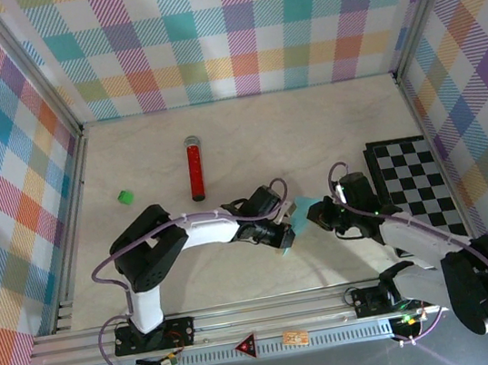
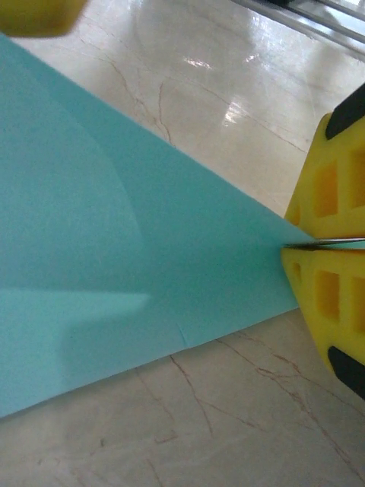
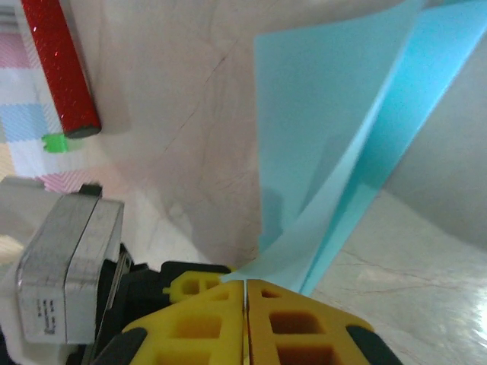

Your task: Fold a paper plane with a square sheet of paper (pick it up from the middle)

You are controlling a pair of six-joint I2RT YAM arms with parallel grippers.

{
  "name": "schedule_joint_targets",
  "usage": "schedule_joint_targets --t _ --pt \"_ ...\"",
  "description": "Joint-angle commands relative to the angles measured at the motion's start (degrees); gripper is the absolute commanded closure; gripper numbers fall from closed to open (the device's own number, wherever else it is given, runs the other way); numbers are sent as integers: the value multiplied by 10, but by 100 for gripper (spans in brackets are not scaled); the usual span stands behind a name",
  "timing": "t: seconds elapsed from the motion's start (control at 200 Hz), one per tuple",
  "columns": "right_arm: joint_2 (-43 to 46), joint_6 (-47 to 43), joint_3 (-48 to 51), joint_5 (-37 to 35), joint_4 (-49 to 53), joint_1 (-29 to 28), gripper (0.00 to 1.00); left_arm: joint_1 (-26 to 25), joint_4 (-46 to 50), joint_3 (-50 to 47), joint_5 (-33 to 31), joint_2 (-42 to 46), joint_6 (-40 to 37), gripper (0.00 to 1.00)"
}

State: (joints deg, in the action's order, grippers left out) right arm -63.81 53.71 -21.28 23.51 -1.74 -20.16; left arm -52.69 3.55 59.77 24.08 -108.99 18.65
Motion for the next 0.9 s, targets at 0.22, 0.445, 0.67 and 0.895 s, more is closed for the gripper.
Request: schedule_joint_targets --t 0.22,0.445,0.67,0.895 --pt "-96 9 -12 75 -112 3 89 22 16 5 65 -32 33 87" --pt "-138 25 -32 40 -126 3 87 23 19 3 70 -37 24 86" --pt "-154 25 -43 11 -103 3 85 26 9 -8 74 -36 24 86" --pt "-162 27 -43 -12 -90 3 84 31 -6 -12 87 -41 29 92"
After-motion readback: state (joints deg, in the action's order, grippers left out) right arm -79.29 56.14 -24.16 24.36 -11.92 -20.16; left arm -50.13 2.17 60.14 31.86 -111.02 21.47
